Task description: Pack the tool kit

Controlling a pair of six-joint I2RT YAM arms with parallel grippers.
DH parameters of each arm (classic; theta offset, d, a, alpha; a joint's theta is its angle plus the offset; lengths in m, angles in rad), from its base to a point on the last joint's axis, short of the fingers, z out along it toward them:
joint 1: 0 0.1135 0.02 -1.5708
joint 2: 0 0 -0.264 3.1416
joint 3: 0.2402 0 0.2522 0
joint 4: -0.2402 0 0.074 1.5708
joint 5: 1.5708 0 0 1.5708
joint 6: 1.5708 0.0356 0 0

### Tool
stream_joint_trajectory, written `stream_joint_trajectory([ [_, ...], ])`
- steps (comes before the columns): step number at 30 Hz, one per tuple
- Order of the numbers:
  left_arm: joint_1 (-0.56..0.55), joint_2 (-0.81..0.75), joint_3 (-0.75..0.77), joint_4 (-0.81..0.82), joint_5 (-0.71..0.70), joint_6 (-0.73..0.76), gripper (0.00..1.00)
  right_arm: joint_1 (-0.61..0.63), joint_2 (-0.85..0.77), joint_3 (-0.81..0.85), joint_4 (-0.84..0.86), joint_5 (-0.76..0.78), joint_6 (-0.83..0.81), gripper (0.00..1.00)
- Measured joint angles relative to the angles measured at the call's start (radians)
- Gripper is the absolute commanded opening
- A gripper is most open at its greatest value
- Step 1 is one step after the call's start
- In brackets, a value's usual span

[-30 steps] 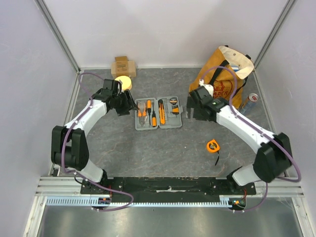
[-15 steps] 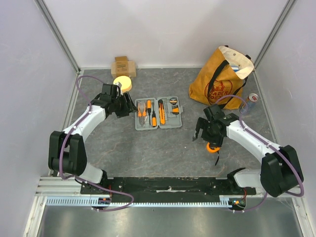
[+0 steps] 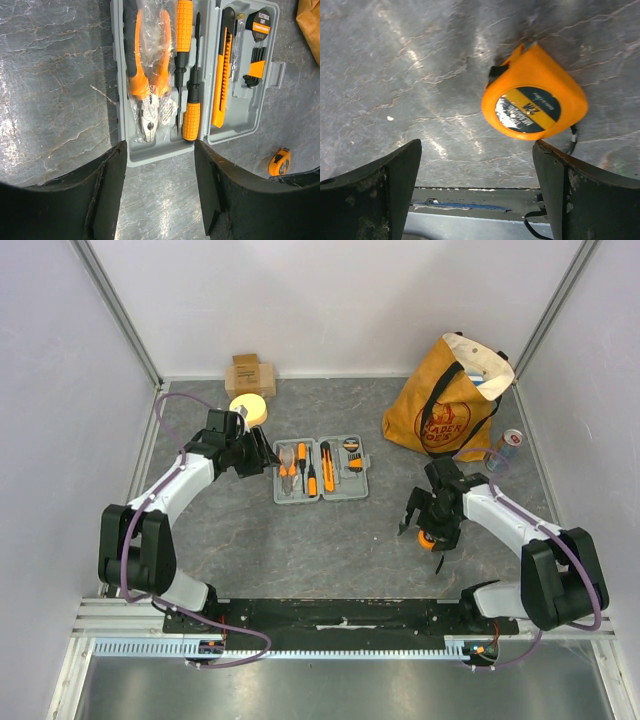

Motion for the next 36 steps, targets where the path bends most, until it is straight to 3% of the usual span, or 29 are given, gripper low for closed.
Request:
stream_joint_trajectory([
  [16,0.000,0.063,0.017,-0.002,0.000,0.000,0.60,-0.080,0.088,0.006,-0.002,0.222,-0.064,0.98],
  [23,0.000,0.063,0.022,-0.003,-0.001,0.000,0.60,-0.080,0.154,0.070,0.027,0.240,-0.108,0.98],
  [36,0.000,0.075,0.031,-0.011,-0.001,0.000,0.59,-0.080,0.087,0.131,0.033,0.249,-0.122,0.98],
])
